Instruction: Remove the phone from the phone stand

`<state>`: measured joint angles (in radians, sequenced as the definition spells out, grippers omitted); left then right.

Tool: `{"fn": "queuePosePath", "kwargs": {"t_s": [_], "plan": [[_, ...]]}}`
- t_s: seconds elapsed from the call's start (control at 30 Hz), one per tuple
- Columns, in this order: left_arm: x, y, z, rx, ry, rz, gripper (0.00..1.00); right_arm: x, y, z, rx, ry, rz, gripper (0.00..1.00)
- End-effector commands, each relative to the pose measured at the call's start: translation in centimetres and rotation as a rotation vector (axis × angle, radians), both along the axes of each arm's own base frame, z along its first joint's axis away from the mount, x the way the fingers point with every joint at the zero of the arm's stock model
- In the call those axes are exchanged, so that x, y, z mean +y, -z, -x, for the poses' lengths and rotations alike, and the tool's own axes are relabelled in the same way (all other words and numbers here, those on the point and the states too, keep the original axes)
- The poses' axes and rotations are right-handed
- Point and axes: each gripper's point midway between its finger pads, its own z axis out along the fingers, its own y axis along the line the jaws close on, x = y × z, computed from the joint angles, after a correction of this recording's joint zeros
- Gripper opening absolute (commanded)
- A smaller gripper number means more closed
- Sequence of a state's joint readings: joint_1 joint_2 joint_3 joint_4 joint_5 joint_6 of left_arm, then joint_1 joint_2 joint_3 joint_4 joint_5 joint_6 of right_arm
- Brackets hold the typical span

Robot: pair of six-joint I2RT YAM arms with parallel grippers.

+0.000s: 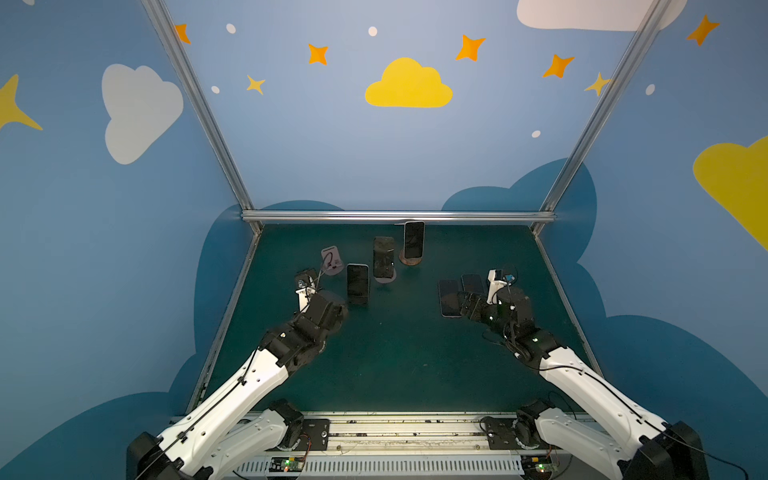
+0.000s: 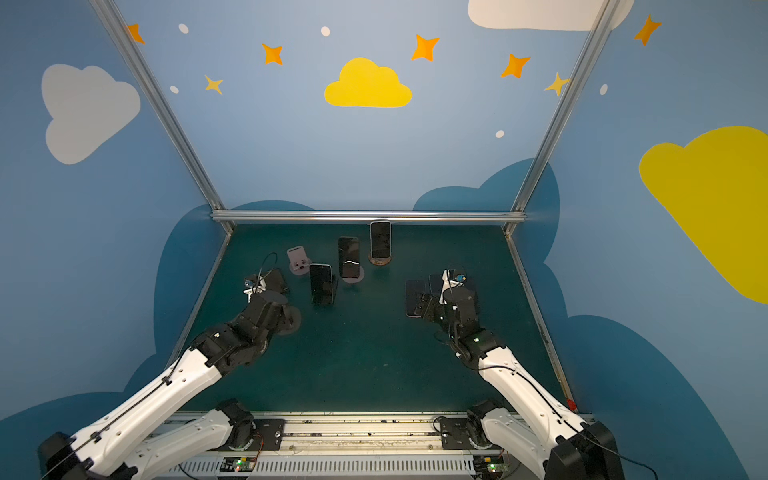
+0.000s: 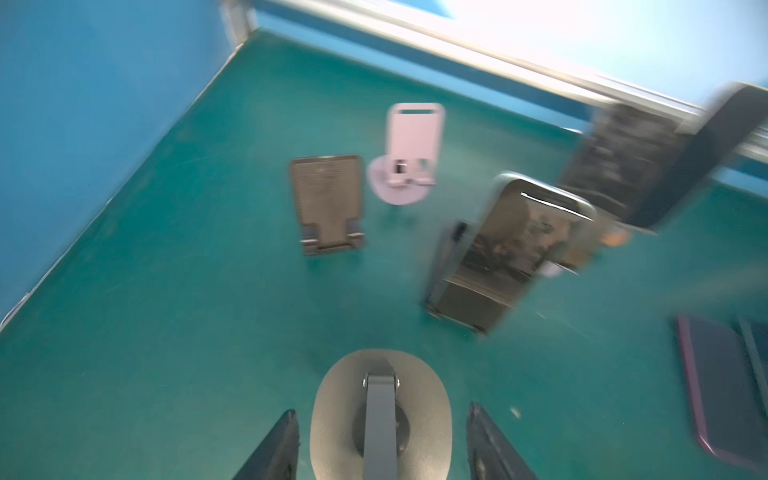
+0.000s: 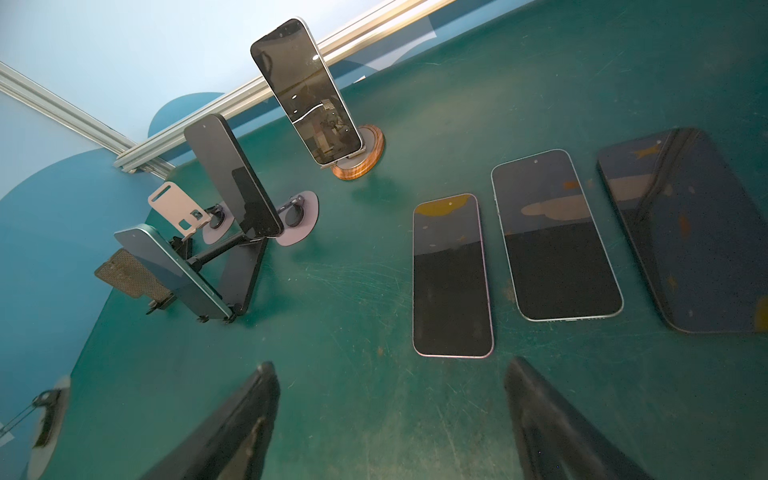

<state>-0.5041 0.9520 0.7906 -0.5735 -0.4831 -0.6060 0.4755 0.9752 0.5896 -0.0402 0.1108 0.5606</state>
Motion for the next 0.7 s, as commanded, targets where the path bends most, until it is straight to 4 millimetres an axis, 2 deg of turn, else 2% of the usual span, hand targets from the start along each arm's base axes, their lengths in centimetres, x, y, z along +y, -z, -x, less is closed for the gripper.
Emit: {"fn": "queuePosePath", "kwargs": {"t_s": [0.0,0.17,0.3,0.37,0.53,0.67], "plan": [[-0.3,0.2,-2.4,-0.017,0.032,0.078,0.54,0.2,-0.1,-0.2,-0.014,-0.007,0.013,0.85],[-0.8,2.6,-5.2,0.030,0.028,0.136,0.54,-0.2,0.0,-0.3,-0.013,0.010,0.030,0.85],[-0.8,4.0,-6.9,0.083,0.013,0.088,0.54,0.1,0.4,-0.4,0.002,0.000,0.031,0.85],[0.0,4.8,-7.5,0.132,-0.023,0.020,0.54,0.1,0.5,-0.5,0.005,0.005,0.035,0.85],[1.6,5.2,-7.4,0.177,-0.070,-0.080,0.54,0.0,0.4,-0.4,0.001,0.005,0.033,0.85],[2.6,6.5,-6.9,0.218,-0.105,-0.084,0.54,0.1,0.4,-0.5,0.001,0.005,0.031,0.85]]}}
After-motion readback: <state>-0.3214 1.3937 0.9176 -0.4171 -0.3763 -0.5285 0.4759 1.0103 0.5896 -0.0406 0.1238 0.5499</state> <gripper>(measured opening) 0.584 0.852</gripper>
